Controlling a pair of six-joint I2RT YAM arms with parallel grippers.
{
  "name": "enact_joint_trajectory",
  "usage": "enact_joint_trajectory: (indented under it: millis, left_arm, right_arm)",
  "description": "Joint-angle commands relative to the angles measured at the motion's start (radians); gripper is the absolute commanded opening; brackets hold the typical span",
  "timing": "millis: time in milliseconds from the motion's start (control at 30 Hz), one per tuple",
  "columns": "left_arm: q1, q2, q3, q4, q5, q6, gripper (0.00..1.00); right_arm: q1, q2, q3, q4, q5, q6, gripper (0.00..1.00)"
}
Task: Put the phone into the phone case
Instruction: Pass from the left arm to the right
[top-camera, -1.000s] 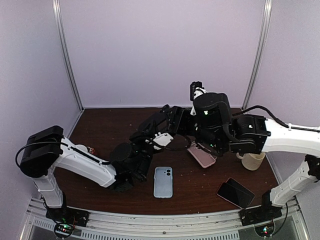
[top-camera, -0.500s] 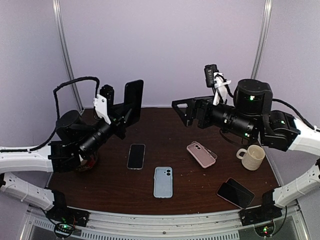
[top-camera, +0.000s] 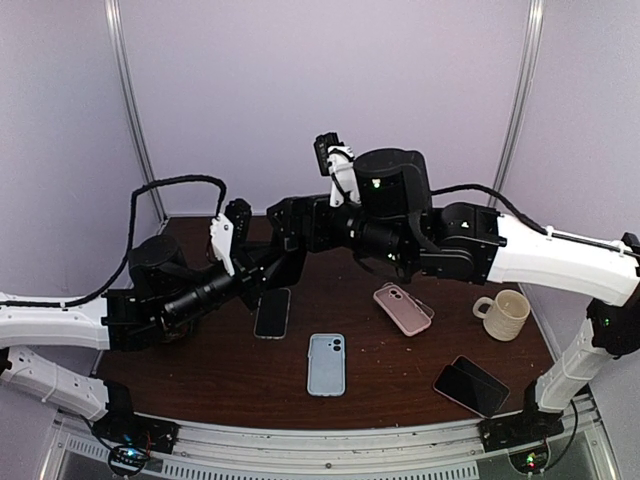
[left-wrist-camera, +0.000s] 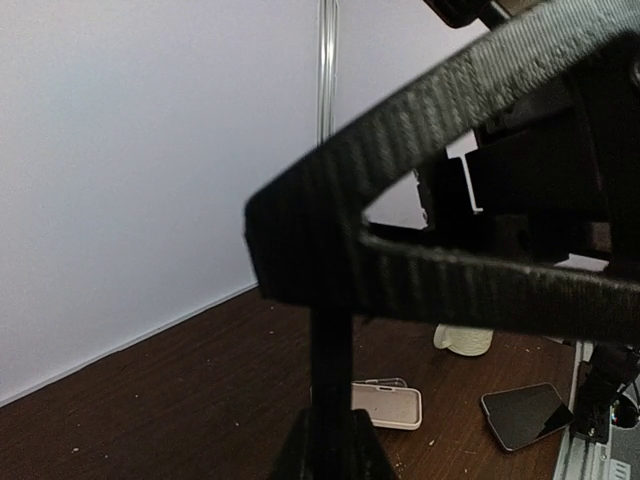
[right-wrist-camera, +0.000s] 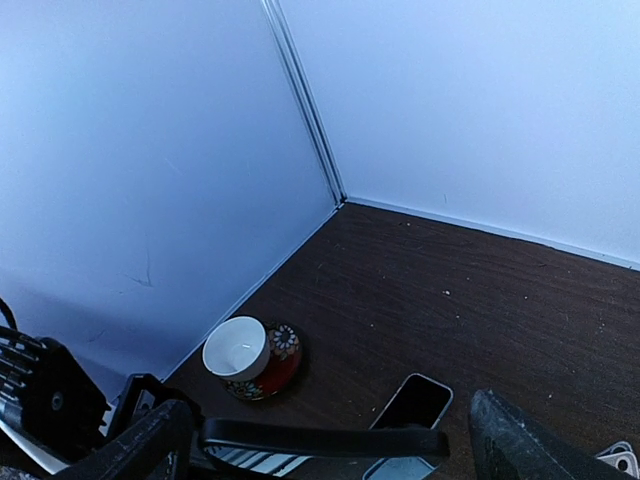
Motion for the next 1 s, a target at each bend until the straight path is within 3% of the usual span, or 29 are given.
enact_joint_trajectory:
  millis: [0, 533, 700, 833, 867, 933, 967]
  left_arm:
    - [0.003, -0.023, -0.012, 0.125, 0.016, -0.021, 0.00]
    - [0.002, -0.040, -0.037, 0.169, 0.017, -0.058, 0.00]
    - [0.002, -0.043, -0.033, 0.158, 0.027, -0.070, 0.00]
    - [0.003, -0.042, -0.039, 0.153, 0.019, -0.079, 0.00]
    - [0.002, -0.043, -0.036, 0.136, 0.015, -0.078, 0.06]
    - [0.002, -0.047, -0.024, 0.065, 0.001, -0.081, 0.45]
    - [0.002, -0.051, -0.022, 0.019, -0.003, -0.079, 0.60]
  right_arm:
    - [0.000, 0.022, 0.013, -0.001, 0.060, 0.071, 0.99]
    - [0.003, 0.064, -0.048, 0.030, -0.002, 0.137, 0.89]
    - [0.003, 0.057, -0.059, 0.043, 0.007, 0.127, 0.71]
    - [0.004, 0.049, -0.063, 0.043, 0.011, 0.118, 0.49]
    - [0.003, 0.043, -0.069, 0.043, 0.015, 0.115, 0.47]
    - [-0.001, 0.014, -0.089, 0.039, 0.041, 0.114, 0.42]
    - [-0.002, -0.002, -0.105, 0.032, 0.061, 0.115, 0.39]
